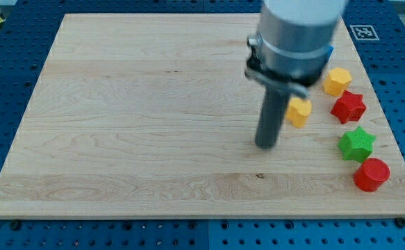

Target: Point your arm at the bottom right

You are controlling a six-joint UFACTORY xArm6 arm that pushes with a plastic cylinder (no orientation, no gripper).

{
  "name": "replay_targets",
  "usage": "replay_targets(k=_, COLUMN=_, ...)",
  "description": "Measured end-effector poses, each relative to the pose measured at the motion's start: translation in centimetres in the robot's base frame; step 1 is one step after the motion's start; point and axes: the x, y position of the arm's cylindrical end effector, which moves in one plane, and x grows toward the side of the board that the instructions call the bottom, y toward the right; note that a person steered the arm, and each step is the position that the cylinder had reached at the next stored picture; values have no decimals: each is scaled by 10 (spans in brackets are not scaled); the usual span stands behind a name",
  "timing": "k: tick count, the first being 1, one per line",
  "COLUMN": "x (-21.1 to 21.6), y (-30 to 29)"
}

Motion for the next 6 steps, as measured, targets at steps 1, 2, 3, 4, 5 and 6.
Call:
replay_targets(k=1, x=72, y=24)
replay_targets(k=2, x=74, y=33)
replay_targets(k=3, x=73, y=35)
replay_targets(k=4, x=73, y=52)
replay_targets(k=5, x=73, y=82)
replay_targets(k=6, x=72, y=137)
